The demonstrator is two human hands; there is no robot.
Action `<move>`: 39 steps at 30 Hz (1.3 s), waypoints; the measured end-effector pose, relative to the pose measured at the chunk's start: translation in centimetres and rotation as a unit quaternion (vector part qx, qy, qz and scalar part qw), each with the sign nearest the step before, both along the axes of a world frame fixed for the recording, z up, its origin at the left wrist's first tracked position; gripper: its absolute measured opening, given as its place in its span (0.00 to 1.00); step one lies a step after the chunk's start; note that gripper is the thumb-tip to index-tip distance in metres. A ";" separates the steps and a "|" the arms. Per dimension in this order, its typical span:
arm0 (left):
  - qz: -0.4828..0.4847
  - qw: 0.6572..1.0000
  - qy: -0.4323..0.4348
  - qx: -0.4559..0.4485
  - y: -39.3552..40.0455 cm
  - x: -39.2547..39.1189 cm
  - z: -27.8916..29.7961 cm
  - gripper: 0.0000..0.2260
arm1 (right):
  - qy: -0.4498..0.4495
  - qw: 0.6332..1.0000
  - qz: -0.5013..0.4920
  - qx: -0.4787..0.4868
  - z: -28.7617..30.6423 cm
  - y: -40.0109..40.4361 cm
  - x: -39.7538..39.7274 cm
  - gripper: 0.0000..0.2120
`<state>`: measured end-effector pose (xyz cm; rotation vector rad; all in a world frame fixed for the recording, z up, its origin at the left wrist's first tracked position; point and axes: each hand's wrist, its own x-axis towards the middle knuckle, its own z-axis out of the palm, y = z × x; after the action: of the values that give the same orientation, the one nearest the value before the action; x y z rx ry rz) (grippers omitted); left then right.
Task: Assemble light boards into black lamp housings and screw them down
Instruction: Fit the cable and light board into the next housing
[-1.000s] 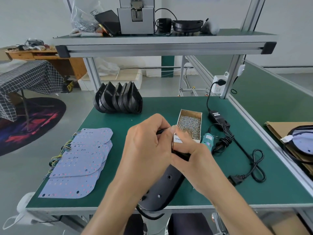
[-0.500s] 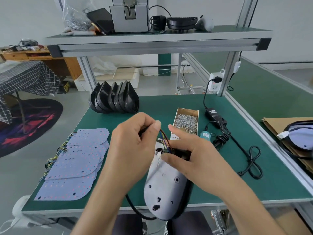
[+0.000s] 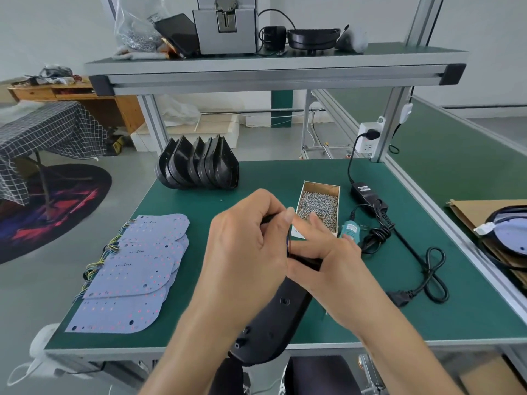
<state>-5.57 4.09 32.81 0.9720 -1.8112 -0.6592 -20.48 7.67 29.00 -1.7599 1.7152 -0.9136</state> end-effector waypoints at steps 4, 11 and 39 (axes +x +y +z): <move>0.004 1.000 -0.008 0.001 -0.1 0.0 -0.2 0.14 | -0.042 0.999 -0.004 0.003 -0.6 -0.1 -0.2 0.10; 0.011 1.000 -0.007 -0.006 -0.1 -0.2 -0.3 0.14 | -0.048 0.998 -0.012 -0.028 -2.1 -0.5 -0.6 0.12; -0.138 0.916 0.324 0.193 -2.3 2.0 0.3 0.09 | -0.410 0.903 0.110 -0.070 -7.4 -1.8 -0.1 0.46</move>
<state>-3.56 1.77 33.16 0.6263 -1.2436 -1.3759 -20.58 5.84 21.63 -1.3037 0.9017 -1.4284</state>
